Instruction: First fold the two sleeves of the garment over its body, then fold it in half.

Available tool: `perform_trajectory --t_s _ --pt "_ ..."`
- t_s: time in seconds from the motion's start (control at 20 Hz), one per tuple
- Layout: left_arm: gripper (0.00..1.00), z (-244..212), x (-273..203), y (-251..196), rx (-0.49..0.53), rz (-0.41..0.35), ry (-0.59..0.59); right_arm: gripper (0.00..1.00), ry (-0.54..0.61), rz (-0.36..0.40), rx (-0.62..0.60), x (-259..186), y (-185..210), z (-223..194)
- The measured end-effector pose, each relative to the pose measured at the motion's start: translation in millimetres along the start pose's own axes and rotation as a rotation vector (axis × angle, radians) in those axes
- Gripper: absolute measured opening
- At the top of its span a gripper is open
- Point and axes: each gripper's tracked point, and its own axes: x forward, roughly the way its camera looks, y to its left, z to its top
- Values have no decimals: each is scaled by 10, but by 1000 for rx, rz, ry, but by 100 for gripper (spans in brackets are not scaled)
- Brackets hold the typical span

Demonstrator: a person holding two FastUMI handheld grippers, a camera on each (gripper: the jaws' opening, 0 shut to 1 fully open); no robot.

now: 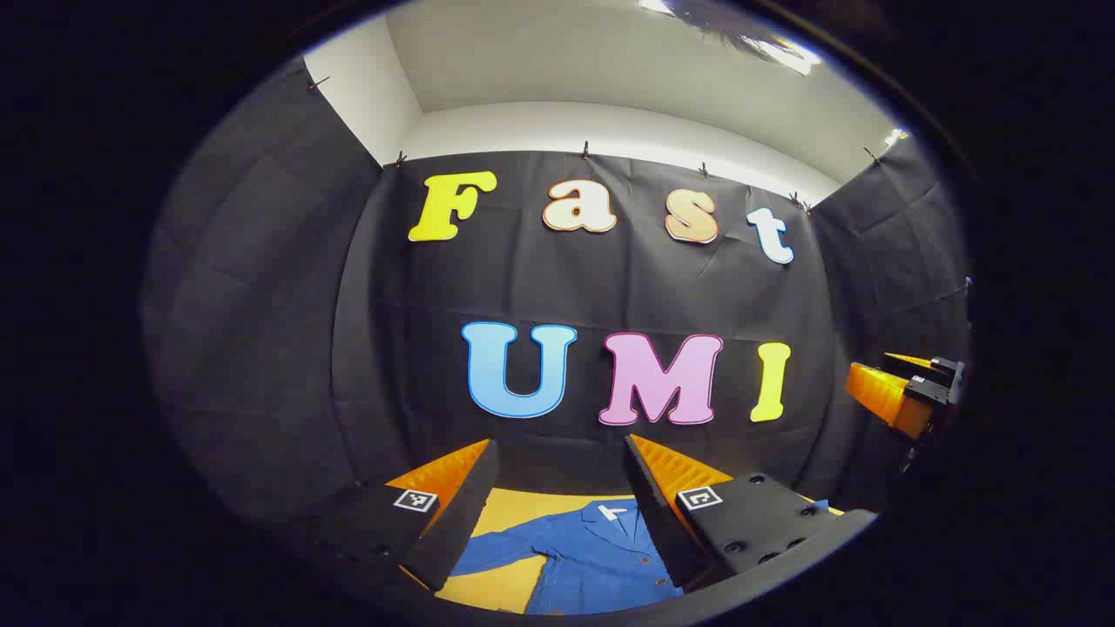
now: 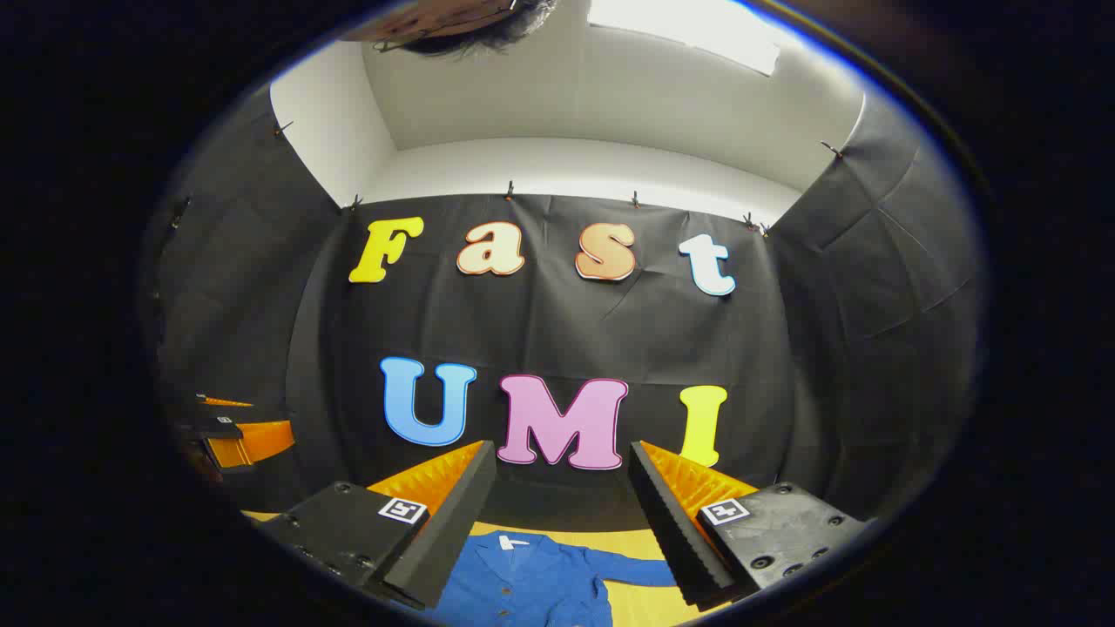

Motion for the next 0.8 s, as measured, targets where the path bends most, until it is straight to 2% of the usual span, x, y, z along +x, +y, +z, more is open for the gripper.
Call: perform_trajectory --t_s 0.05,0.15,0.35,0.5,0.7,0.8 --pt "82 -1 28 -14 -2 -5 3 97 9 -4 -2 7 -16 -34" --pt "82 -28 96 -59 2 -23 8 98 22 -12 -4 16 -47 -73" --pt "82 -82 155 -123 14 -56 16 98 37 -33 16 75 -105 -130" --pt "82 -73 189 -223 1 -107 6 98 53 -50 24 86 -156 -185" --pt "82 -54 217 -249 22 -122 -7 98 56 -59 11 133 -166 -208" --pt "82 -56 241 -245 28 -122 -7 93 56 -52 25 145 -140 -210"
